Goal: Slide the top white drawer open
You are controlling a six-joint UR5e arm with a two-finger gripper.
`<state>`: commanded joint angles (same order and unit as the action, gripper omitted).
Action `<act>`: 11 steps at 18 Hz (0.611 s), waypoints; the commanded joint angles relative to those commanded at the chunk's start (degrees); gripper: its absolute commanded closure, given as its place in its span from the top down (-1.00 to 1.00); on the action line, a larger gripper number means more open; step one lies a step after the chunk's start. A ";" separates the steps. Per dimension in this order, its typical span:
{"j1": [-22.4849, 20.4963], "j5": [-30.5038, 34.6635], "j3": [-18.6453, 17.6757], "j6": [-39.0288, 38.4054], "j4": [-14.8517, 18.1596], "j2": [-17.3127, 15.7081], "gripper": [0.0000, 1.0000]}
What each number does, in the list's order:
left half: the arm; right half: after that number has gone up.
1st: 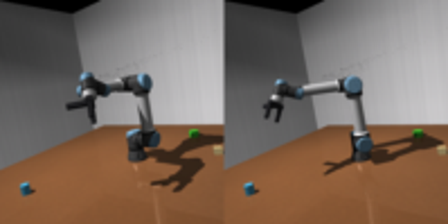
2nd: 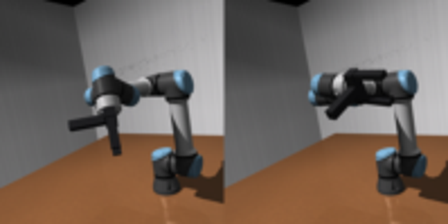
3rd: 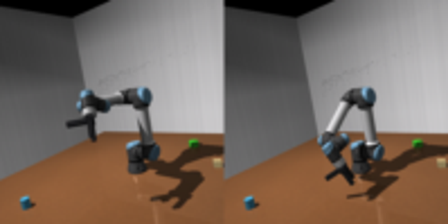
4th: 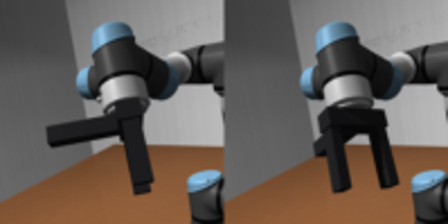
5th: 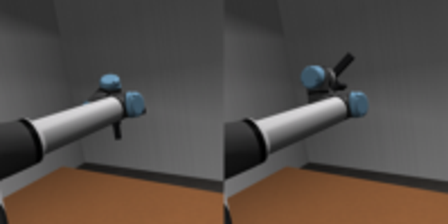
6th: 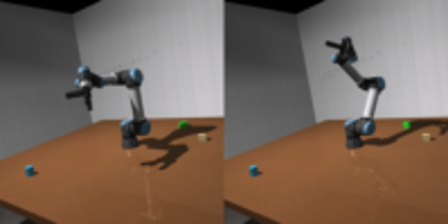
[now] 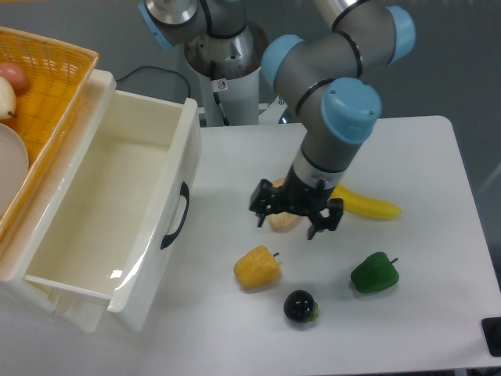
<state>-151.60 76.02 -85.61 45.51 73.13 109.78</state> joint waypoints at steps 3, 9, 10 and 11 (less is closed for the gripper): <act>-2.29 1.32 0.00 4.92 -1.05 0.17 1.00; -4.13 10.38 0.09 21.60 -3.78 2.11 1.00; -4.75 10.55 0.00 25.20 -3.78 2.20 1.00; -5.54 10.64 -0.17 29.24 -3.87 2.46 1.00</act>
<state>-157.14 86.66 -85.78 74.75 69.26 112.23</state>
